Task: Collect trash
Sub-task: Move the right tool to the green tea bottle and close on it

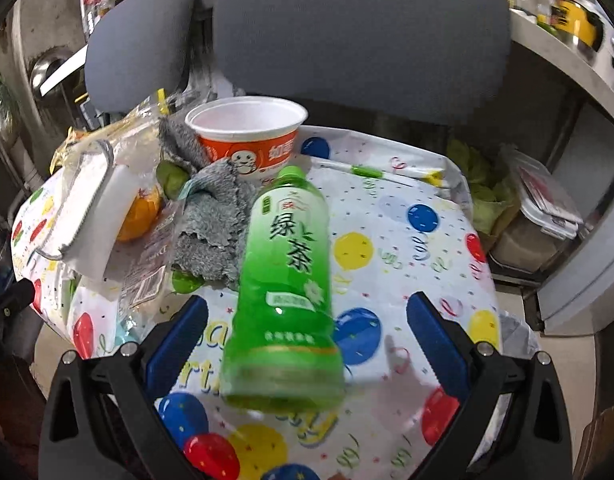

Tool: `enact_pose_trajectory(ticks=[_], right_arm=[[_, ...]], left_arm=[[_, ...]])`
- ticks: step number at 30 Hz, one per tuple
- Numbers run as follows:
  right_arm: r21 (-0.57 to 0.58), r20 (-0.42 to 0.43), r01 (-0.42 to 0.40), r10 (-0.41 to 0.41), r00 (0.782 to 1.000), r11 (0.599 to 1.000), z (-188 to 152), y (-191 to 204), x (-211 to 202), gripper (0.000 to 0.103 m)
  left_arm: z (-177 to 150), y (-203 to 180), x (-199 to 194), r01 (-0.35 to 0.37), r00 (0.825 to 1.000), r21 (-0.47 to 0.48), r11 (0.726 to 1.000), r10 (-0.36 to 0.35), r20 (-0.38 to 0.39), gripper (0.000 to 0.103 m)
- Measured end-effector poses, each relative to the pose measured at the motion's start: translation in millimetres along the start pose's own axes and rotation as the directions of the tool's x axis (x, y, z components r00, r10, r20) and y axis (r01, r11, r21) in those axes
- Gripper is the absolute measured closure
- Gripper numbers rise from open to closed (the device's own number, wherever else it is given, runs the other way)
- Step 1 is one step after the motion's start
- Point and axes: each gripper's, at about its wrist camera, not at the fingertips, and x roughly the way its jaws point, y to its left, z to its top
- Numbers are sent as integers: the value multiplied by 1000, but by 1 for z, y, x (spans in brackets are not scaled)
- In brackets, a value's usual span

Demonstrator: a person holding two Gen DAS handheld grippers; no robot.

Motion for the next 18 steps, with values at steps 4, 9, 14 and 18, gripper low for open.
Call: enact_pose_trajectory(ticks=[4, 9, 14, 18], right_arm=[[-36, 1, 26, -26, 1000, 999, 2, 8, 13, 14], [-53, -44, 21, -23, 999, 998, 2, 11, 31, 32], [-65, -54, 19, -22, 998, 998, 1, 12, 36, 42], [-56, -55, 2, -5, 998, 998, 2, 9, 37, 43]], left_arm=[[6, -7, -1, 70, 997, 23, 997, -71, 37, 14], [18, -21, -3, 123, 988, 58, 991, -127, 86, 14], [27, -41, 13, 138, 987, 107, 985, -146, 69, 18], [32, -48, 30, 114, 991, 124, 986, -121, 55, 35]])
